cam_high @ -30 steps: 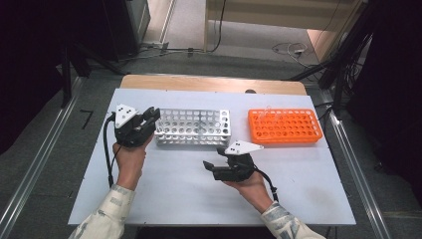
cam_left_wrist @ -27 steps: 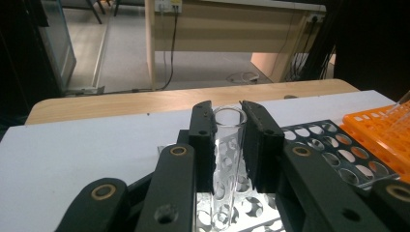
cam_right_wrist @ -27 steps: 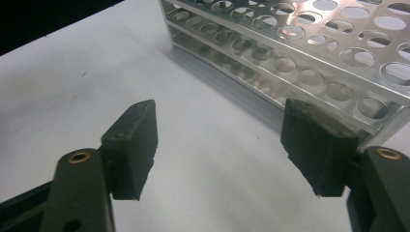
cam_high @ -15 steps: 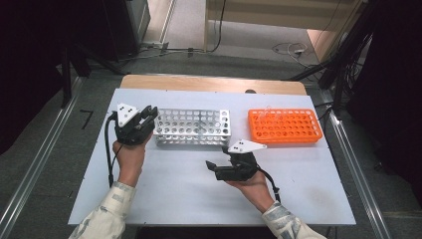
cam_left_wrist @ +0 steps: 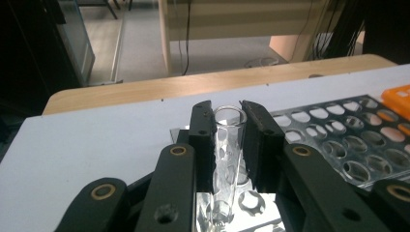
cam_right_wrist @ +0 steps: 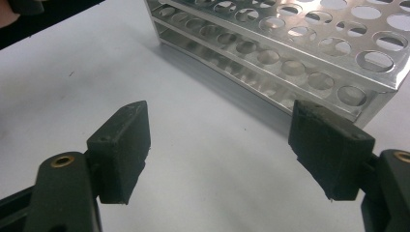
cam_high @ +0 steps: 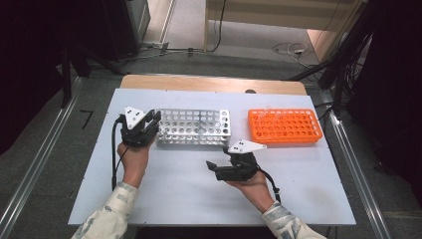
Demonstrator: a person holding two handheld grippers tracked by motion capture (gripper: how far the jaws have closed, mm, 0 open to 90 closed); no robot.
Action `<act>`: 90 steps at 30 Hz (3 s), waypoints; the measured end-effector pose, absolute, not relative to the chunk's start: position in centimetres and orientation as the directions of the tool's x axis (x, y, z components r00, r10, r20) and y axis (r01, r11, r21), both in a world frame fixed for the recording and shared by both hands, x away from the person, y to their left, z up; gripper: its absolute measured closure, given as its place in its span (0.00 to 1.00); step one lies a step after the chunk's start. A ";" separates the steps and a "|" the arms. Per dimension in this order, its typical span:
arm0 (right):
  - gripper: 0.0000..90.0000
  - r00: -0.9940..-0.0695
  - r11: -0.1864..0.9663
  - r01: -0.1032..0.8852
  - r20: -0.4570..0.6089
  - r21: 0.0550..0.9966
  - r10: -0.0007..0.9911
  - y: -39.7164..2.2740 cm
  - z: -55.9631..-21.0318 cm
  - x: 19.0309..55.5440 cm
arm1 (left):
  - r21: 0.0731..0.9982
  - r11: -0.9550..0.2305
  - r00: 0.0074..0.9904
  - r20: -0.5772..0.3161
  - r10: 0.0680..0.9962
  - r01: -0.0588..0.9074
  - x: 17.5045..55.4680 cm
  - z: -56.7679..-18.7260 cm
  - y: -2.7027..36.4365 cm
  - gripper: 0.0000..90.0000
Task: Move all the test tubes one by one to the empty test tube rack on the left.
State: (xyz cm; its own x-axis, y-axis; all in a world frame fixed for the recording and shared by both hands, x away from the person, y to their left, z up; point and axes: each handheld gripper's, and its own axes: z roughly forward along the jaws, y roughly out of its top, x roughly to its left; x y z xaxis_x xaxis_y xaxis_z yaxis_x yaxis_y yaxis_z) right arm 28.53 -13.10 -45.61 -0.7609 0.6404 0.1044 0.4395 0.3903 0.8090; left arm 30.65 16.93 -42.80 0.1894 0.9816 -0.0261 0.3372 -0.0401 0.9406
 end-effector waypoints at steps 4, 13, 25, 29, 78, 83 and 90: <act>0.24 -0.763 0.392 0.433 0.099 0.812 0.639 -13.2 -45.5 28.5 | 0.933 -0.054 0.185 -0.013 0.983 0.356 30.7 -43.6 16.7 0.83; 0.24 -0.761 0.391 0.434 0.098 0.812 0.642 -13.5 -45.5 28.5 | 0.922 -0.069 0.177 0.000 0.984 0.381 30.6 -44.5 16.3 0.83; 0.24 -0.761 0.388 0.437 0.103 0.812 0.640 -13.5 -45.5 28.5 | 0.914 -0.067 0.183 -0.009 0.983 0.401 30.6 -44.9 16.1 0.78; 0.24 -0.760 0.387 0.436 0.101 0.813 0.643 -13.6 -45.4 28.6 | 0.919 -0.055 0.185 -0.020 0.983 0.392 30.5 -44.7 16.3 0.75; 0.27 -0.496 0.219 0.477 0.055 0.851 0.866 -23.4 -44.5 33.6 | 0.893 0.056 0.259 -0.188 0.947 0.446 29.0 -43.3 17.3 0.04; 0.28 -0.445 0.200 0.477 0.039 0.856 0.895 -24.7 -44.8 34.6 | 0.889 0.049 0.264 -0.188 0.946 0.455 29.0 -43.4 17.1 0.04; 0.35 -0.392 0.175 0.483 0.033 0.858 0.920 -26.0 -45.0 35.8 | 0.884 0.050 0.274 -0.197 0.941 0.464 29.0 -43.5 17.1 0.04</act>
